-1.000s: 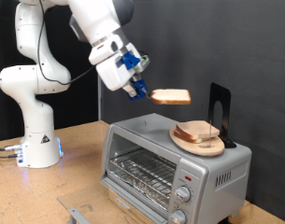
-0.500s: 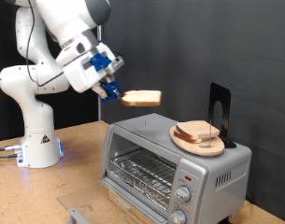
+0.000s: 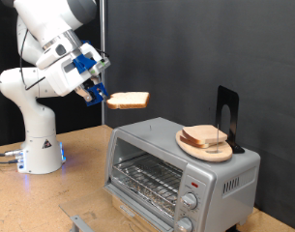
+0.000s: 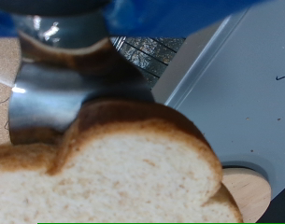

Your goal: Make a piece of toast with the oven

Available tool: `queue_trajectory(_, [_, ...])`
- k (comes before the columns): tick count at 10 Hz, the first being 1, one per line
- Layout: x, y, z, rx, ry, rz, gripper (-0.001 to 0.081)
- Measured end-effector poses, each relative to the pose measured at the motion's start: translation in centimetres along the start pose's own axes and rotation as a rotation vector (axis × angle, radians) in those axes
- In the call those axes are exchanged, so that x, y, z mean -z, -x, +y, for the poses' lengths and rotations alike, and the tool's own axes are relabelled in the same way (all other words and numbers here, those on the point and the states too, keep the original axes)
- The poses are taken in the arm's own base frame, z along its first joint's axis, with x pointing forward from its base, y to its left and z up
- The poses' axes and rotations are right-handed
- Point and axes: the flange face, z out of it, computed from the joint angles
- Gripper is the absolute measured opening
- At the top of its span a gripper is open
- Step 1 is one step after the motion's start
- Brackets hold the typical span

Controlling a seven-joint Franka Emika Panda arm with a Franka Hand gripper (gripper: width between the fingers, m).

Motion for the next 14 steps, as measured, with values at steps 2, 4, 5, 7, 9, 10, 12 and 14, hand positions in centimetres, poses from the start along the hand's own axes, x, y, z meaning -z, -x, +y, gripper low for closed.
queue_trajectory(2, [0.1, -0.3, 0.3, 0.002, -0.015, 0.057, 0.0464])
queue_trajectory(4, [-0.1, -0.2, 1.5, 0.0, -0.016, 0.092, 0.0464])
queue_trajectory(5, [-0.6, 0.0, 2.3, -0.011, -0.005, 0.098, 0.0464])
queue_trajectory(7, [-2.6, 0.2, 4.6, -0.008, 0.039, 0.107, 0.0464])
queue_trajectory(9, [-5.5, 0.7, 7.3, 0.017, 0.08, 0.122, 0.0464])
queue_trajectory(10, [-7.0, 1.0, 8.5, 0.027, 0.088, 0.13, 0.0464])
queue_trajectory(12, [-9.7, 1.7, 10.5, 0.04, 0.095, 0.144, 0.0464])
queue_trajectory(14, [-11.8, 2.5, 12.3, 0.038, 0.111, 0.138, 0.0464])
